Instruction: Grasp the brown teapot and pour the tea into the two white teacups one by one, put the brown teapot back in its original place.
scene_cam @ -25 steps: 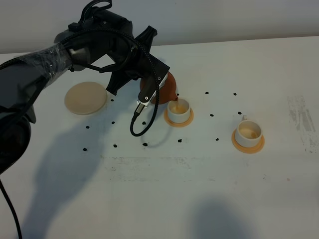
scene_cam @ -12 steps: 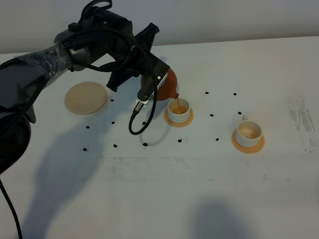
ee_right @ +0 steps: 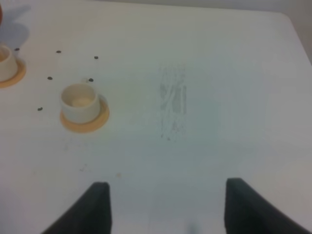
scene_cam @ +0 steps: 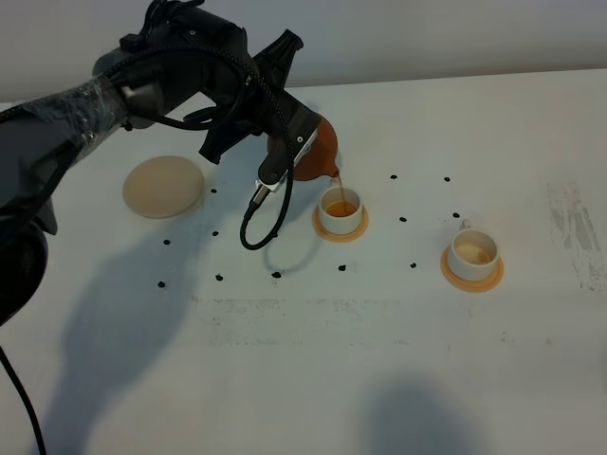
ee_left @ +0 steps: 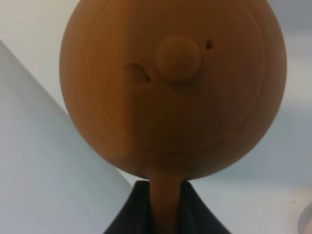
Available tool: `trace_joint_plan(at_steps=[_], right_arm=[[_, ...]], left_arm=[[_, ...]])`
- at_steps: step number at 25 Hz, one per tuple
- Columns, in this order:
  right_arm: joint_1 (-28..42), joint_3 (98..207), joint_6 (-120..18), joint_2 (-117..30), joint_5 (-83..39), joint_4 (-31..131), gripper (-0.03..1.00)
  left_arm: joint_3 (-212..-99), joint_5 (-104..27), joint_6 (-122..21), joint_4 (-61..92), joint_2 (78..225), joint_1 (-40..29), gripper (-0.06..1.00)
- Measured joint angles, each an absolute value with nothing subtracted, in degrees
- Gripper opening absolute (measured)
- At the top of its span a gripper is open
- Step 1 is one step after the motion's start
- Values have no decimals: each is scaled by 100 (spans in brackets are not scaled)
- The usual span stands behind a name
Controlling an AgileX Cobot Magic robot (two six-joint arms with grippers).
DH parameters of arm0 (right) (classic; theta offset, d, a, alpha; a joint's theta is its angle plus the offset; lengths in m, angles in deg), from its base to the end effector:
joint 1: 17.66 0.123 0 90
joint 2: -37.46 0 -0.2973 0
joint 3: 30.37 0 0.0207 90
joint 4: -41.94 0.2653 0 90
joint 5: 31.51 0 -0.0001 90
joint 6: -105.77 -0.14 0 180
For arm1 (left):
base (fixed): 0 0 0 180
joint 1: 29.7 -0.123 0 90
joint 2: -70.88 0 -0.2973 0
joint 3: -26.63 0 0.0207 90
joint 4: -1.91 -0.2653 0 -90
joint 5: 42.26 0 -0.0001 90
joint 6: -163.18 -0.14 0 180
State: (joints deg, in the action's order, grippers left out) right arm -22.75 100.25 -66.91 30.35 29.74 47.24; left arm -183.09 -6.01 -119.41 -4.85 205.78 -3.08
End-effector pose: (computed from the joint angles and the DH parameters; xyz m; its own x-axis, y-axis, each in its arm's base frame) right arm 0.0392 0.0079 0.2587 -0.4618 -0.0420 -0.8860 -0.0215 0.9991 -0.0362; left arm 0.5038 -0.2416 0.1751 0.6039 0.7582 0.2456 0.5364 -0.6146 0.5784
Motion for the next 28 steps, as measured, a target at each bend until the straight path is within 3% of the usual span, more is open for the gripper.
trace_joint_plan(at_steps=[28], right_arm=[[-2275,10025,-6691,3035,2974,4724,51]], left_arm=[[-18309,-673,-12439,-482,20565,-308,10]])
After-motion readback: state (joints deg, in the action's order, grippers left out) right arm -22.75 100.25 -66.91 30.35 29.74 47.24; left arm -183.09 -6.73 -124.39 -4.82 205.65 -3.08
